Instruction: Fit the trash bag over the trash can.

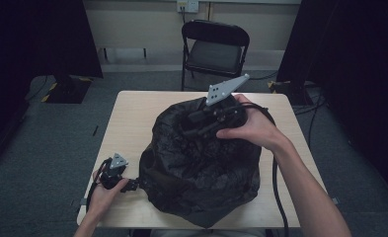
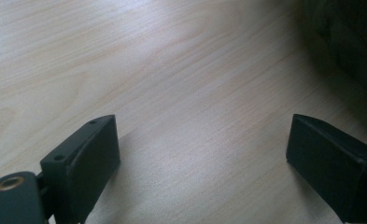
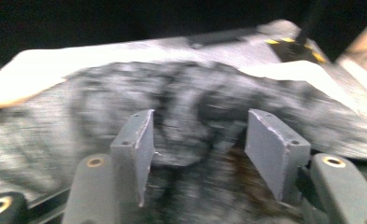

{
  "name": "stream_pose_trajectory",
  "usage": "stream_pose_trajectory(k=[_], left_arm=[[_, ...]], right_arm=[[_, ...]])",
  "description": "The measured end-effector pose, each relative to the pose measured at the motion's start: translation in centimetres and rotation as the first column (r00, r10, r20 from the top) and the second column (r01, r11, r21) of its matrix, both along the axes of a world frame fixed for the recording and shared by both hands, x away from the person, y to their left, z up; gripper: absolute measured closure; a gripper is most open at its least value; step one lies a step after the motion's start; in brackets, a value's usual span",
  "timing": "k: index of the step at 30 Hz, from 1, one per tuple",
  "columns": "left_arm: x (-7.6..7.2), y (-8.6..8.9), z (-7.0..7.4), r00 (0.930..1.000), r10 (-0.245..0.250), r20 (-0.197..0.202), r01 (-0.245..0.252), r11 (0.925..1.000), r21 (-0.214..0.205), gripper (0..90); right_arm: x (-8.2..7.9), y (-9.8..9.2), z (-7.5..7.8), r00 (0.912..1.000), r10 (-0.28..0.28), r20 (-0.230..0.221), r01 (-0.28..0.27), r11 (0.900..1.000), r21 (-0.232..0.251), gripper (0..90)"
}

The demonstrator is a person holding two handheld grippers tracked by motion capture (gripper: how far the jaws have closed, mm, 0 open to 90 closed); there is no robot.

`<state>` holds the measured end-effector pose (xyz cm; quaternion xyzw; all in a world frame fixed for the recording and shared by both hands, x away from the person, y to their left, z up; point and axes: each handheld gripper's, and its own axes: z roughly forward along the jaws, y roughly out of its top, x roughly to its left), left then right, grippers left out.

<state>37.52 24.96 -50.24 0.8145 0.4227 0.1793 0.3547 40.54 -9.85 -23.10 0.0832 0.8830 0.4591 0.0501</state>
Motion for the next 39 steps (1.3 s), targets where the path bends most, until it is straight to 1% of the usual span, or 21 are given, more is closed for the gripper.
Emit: stream_pose_trajectory(k=[2,5,7,10,12,17,18,19,20,21,22,24,26,27,28,29,32,34,36,38,39], left_arm=[[0.0,0.0,0.0,1.0,0.0,0.0,0.0,1.0,0.0,9.2],[0.0,0.0,0.0,1.0,0.0,0.0,0.0,1.0,0.0,9.2],[0.0,0.0,0.0,1.0,0.0,0.0,0.0,1.0,0.0,9.1],[0.0,0.0,0.0,1.0,0.0,0.001,0.0,1.0,0.0,9.2],[0.0,0.0,0.0,1.0,0.0,0.001,0.0,1.0,0.0,9.2],[0.0,0.0,0.0,1.0,0.0,0.001,0.0,1.0,0.0,9.2],[0.0,0.0,0.0,1.0,0.0,0.001,0.0,1.0,0.001,9.2],[0.0,0.0,0.0,1.0,0.0,0.001,0.0,1.0,0.001,9.1],[0.0,0.0,0.0,1.0,0.0,0.001,0.0,1.0,0.0,9.1],[0.0,0.0,0.0,1.0,0.0,0.001,0.0,1.0,-0.001,9.1],[0.0,0.0,0.0,1.0,0.0,0.001,0.0,1.0,0.0,9.2],[0.0,0.0,0.0,1.0,0.0,0.001,0.0,1.0,-0.001,9.2],[0.0,0.0,0.0,1.0,0.0,0.001,0.0,1.0,0.0,9.2],[0.0,0.0,0.0,1.0,-0.001,0.001,0.001,1.0,0.0,9.2],[0.0,0.0,0.0,1.0,-0.001,0.001,0.001,1.0,0.0,9.2],[0.0,0.0,0.0,1.0,-0.001,0.001,0.001,1.0,0.0,9.2],[0.0,0.0,0.0,1.0,-0.001,0.001,0.001,1.0,0.0,9.2],[0.0,0.0,0.0,1.0,-0.001,0.001,0.001,1.0,0.0,9.1],[0.0,0.0,0.0,1.0,-0.001,0.0,0.001,1.0,0.0,9.2],[0.0,0.0,0.0,1.0,-0.001,0.0,0.001,1.0,0.0,9.2],[0.0,0.0,0.0,1.0,-0.002,0.0,0.002,1.0,0.0,9.1]], right_arm=[[-0.9,0.3,-0.2,0.9989,0.045,-0.013,-0.045,0.999,-0.004,41.2],[-2.1,0.8,-0.5,0.9959,0.086,-0.029,-0.087,0.996,-0.021,39.2],[-2.6,1.0,-0.6,0.9917,0.12,-0.048,-0.12,0.9926,-0.013,40.6],[-3.2,1.3,-1.0,0.9858,0.155,-0.065,-0.158,0.9862,-0.048,41.9],[-3.5,1.8,-1.5,0.9833,0.164,-0.078,-0.171,0.9811,-0.09,42.4],[-3.5,3.1,-2.9,0.9731,0.196,-0.121,-0.215,0.9619,-0.169,63.5],[-3.5,3.5,-3.3,0.9709,0.201,-0.131,-0.223,0.9565,-0.188,69.9],[-3.5,3.8,-3.6,0.9691,0.21,-0.129,-0.235,0.9477,-0.216,76.9],[-3.6,4.2,-3.8,0.968,0.219,-0.122,-0.242,0.945,-0.22,80.2],[-3.6,4.5,-4.0,0.9643,0.23,-0.131,-0.255,0.941,-0.223,80.9],[-3.5,4.8,-4.2,0.9608,0.237,-0.145,-0.266,0.9332,-0.242,80.9],[-3.4,5.1,-4.7,0.9593,0.239,-0.151,-0.272,0.925,-0.265,80.9],[-3.3,5.4,-5.2,0.9624,0.226,-0.151,-0.262,0.9186,-0.296,78.3],[-3.3,5.6,-5.5,0.9667,0.219,-0.132,-0.251,0.9152,-0.316,76.0],[-3.4,5.7,-5.7,0.9696,0.213,-0.12,-0.241,0.9155,-0.322,74.5],[-3.5,5.7,-5.9,0.9681,0.219,-0.122,-0.247,0.9142,-0.321,73.3],[-3.6,5.9,-6.5,0.9696,0.213,-0.12,-0.242,0.9067,-0.345,69.3],[-3.7,6.0,-7.0,0.9685,0.21,-0.135,-0.246,0.8952,-0.372,66.0],[-3.7,6.1,-7.6,0.9674,0.205,-0.149,-0.249,0.875,-0.415,64.4],[-3.7,6.2,-8.1,0.9659,0.202,-0.162,-0.255,0.8498,-0.461,63.5],[-3.7,6.3,-8.3,0.9658,0.202,-0.163,-0.256,0.8396,-0.479,62.4]])
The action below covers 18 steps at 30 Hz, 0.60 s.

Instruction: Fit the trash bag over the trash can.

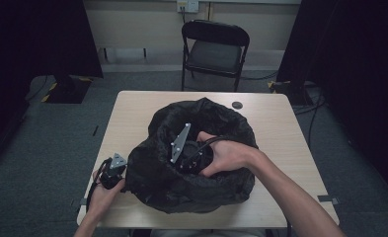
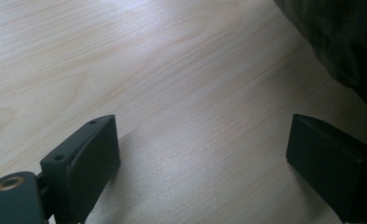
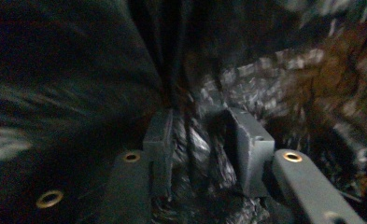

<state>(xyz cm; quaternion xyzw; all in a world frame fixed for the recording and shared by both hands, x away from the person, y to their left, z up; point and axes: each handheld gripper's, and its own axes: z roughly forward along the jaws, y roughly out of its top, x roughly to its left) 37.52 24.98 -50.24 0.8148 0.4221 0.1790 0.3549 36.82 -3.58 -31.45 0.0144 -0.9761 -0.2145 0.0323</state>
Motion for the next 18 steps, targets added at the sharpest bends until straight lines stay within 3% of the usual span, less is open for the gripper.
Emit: stream_pose_trajectory(k=[5,9,11,14,18], left_arm=[[0.0,0.0,0.0,1.0,-0.001,0.0,0.001,1.0,0.001,8.9],[0.0,0.0,0.0,1.0,-0.001,0.0,0.001,1.0,0.001,8.8],[0.0,0.0,0.0,1.0,0.0,0.0,0.0,1.0,-0.002,8.8],[0.0,0.0,0.0,1.0,0.0,0.0,0.0,1.0,-0.001,8.8],[0.0,0.0,0.0,1.0,0.001,0.001,-0.001,1.0,-0.001,8.8]], right_arm=[[0.2,0.4,-0.9,0.9999,0.01,0.002,-0.01,0.9981,-0.06,57.3],[0.5,0.7,-1.7,0.9987,-0.016,-0.049,0.011,0.9947,-0.102,45.4],[0.7,0.8,-2.0,0.9994,-0.001,-0.034,-0.003,0.9931,-0.117,40.6],[1.0,0.8,-1.9,0.9993,-0.029,-0.023,0.026,0.9946,-0.101,33.1],[0.9,0.8,-1.6,0.9996,-0.028,-0.006,0.027,0.9954,-0.092,31.7]])
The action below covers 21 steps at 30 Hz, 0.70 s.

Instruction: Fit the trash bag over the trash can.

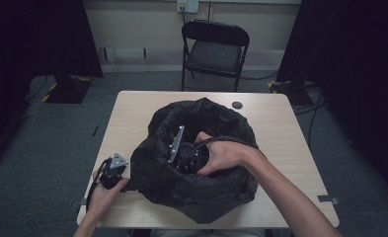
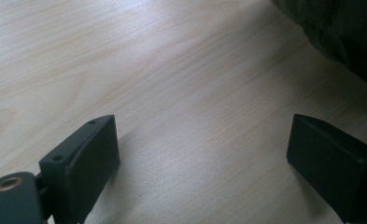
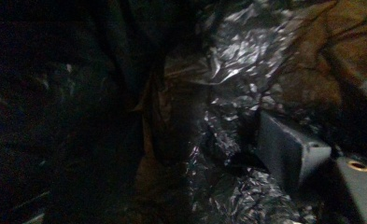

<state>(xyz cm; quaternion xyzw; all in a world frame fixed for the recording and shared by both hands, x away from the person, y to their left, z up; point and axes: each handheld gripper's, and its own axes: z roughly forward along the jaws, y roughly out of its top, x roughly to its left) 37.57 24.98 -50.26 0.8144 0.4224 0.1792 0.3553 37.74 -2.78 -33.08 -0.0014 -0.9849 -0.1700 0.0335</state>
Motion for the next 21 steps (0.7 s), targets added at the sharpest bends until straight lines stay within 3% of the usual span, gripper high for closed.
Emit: stream_pose_trajectory(k=[4,11,14,18,21], left_arm=[[0.0,0.0,0.0,1.0,-0.001,0.0,0.001,1.0,0.0,8.8],[0.0,0.0,0.0,1.0,0.0,0.0,0.0,1.0,0.0,8.8],[0.0,0.0,0.0,1.0,0.0,0.0,0.0,1.0,0.0,8.8],[0.0,0.0,0.0,1.0,0.0,0.0,0.0,1.0,0.0,8.8],[0.0,0.0,0.0,1.0,-0.001,0.0,0.001,1.0,0.001,8.8]], right_arm=[[0.2,-0.3,1.1,0.9996,-0.024,0.014,0.023,0.9983,0.054,29.9],[0.6,-0.9,3.1,0.9942,-0.071,0.081,0.055,0.9812,0.185,30.1],[0.6,-1.0,3.5,0.9937,-0.072,0.086,0.053,0.9766,0.209,29.8],[0.7,-1.0,3.4,0.9916,-0.084,0.098,0.063,0.979,0.194,27.0],[0.9,-1.4,3.8,0.989,-0.102,0.107,0.077,0.9722,0.221,25.5]])
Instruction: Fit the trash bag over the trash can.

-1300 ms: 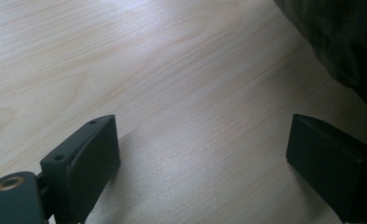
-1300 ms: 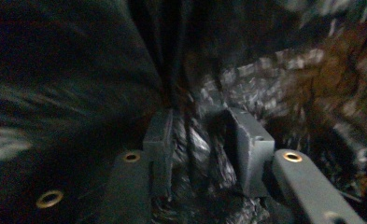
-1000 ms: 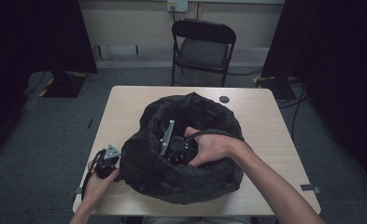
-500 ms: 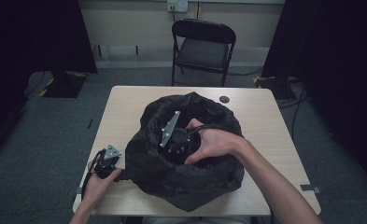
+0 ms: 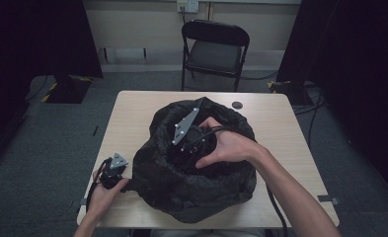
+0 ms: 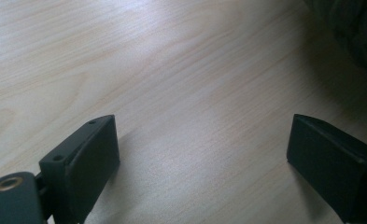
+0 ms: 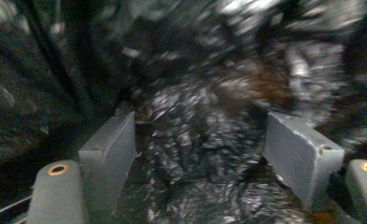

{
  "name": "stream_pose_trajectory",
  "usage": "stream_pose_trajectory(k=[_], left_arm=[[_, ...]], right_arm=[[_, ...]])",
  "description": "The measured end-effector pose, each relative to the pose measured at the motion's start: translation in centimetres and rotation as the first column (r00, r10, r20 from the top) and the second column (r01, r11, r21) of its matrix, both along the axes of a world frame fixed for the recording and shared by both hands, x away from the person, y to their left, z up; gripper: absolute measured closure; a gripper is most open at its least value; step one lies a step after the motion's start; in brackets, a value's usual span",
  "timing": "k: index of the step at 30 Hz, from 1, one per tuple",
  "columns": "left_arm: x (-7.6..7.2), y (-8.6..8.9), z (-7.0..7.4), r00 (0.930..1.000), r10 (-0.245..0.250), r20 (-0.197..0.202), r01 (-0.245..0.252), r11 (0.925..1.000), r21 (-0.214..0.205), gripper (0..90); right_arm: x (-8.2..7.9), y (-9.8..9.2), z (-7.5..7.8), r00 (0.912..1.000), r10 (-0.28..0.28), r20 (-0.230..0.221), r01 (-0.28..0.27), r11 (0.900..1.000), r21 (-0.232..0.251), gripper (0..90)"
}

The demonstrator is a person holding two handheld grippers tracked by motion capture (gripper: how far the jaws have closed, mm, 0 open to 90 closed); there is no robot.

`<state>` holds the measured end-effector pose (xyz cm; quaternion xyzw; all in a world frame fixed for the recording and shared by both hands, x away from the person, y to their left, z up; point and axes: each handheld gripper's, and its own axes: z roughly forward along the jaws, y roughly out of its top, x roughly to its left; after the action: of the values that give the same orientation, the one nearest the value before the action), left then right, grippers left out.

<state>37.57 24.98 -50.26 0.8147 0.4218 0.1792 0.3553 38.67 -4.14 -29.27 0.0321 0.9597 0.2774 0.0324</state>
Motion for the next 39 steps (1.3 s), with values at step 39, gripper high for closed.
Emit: stream_pose_trajectory(k=[39], left_arm=[[-0.2,-0.2,0.0,0.9999,0.016,-0.005,-0.016,0.9999,0.002,7.0]], right_arm=[[0.6,-6.5,6.6,0.9569,-0.266,0.117,0.194,0.8852,0.423,20.9]])
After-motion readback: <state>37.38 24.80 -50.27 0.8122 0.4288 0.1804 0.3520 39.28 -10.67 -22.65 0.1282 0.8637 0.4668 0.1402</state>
